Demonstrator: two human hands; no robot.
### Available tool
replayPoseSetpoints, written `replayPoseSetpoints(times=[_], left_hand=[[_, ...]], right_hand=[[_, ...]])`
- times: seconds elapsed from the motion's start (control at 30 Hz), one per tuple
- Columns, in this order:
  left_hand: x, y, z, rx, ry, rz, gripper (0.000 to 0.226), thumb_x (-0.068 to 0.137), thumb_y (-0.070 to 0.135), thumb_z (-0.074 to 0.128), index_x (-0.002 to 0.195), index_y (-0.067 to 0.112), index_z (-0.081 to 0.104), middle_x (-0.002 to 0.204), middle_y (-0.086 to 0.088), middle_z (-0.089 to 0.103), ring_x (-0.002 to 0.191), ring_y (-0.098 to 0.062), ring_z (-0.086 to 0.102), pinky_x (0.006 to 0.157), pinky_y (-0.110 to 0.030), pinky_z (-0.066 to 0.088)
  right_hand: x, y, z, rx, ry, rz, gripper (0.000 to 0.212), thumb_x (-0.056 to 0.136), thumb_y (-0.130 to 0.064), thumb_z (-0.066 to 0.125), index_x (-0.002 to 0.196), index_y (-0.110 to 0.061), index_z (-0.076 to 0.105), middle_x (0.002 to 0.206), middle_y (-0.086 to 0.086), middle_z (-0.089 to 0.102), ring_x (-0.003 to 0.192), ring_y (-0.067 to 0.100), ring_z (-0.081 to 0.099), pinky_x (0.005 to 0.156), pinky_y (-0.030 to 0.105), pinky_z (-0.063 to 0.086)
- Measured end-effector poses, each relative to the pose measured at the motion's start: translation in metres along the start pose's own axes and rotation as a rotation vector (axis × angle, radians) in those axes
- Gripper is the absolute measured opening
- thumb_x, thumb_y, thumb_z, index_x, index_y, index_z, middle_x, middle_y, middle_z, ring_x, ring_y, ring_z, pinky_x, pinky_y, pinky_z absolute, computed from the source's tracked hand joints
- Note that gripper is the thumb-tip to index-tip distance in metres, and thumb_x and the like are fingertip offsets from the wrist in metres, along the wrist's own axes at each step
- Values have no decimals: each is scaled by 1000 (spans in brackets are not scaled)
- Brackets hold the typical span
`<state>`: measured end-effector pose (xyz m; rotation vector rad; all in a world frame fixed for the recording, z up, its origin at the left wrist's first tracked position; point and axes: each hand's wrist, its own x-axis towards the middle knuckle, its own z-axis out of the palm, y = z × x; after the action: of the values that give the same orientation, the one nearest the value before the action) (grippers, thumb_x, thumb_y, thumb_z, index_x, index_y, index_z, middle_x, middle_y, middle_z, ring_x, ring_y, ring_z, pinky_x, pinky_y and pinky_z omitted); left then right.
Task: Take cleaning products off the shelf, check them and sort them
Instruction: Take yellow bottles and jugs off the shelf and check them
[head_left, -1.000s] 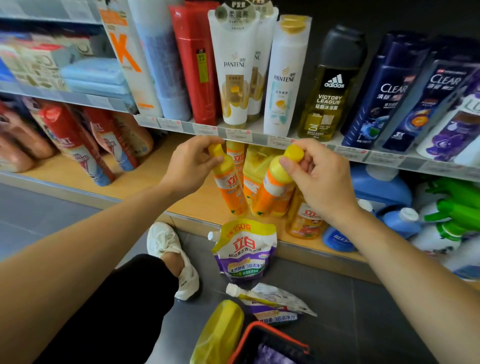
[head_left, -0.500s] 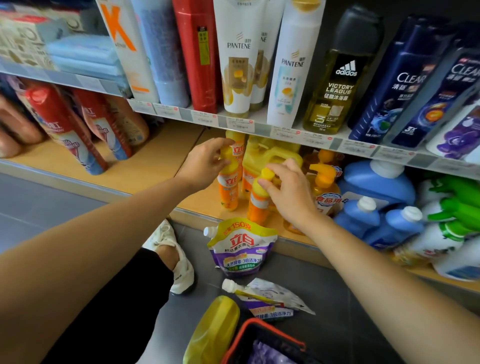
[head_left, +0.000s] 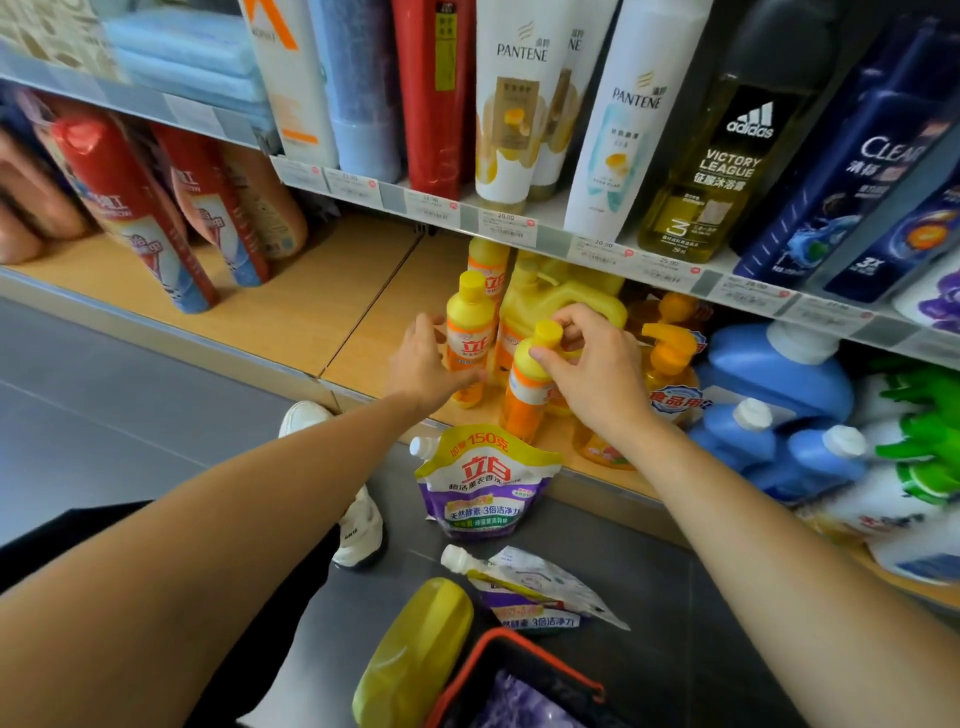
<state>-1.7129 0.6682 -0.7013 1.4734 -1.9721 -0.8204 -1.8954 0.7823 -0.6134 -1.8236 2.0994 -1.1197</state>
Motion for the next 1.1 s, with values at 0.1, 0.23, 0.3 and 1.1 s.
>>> replayPoseSetpoints(times=[0.1, 0.23, 0.3, 1.1], left_hand=[[9, -4, 8, -64, 35, 41, 64, 72, 37, 90, 118, 25, 48, 115, 6, 62, 96, -14, 62, 79, -35, 58], [27, -7, 11, -111, -7, 86, 60, 78, 24, 87, 125, 18, 50, 120, 0, 63, 103, -18, 64, 86, -42, 59], [37, -5, 9, -144, -56, 88, 63, 81, 17, 85, 133, 15, 48, 128, -4, 63, 113, -22, 64, 93, -45, 58], [-24, -9, 9, -238, -116, 119, 57, 84, 24, 82, 131, 19, 49, 123, 2, 64, 111, -17, 64, 95, -34, 56]], right_hand=[[1, 1, -2, -2, -4, -15, 22, 83, -30, 78, 97, -22, 64, 84, -14, 61, 78, 9, 60, 65, 26, 52], [1, 0, 0, 22, -33, -34, 22, 84, -28, 78, 100, -22, 64, 87, -12, 64, 83, 9, 63, 71, 37, 59], [3, 0, 1, 22, -43, -43, 22, 85, -28, 77, 102, -22, 63, 91, -8, 66, 86, 12, 64, 74, 40, 59], [8, 10, 20, -294, -116, -129, 53, 84, -29, 78, 132, -17, 60, 135, 3, 61, 125, 24, 50, 101, 45, 47]])
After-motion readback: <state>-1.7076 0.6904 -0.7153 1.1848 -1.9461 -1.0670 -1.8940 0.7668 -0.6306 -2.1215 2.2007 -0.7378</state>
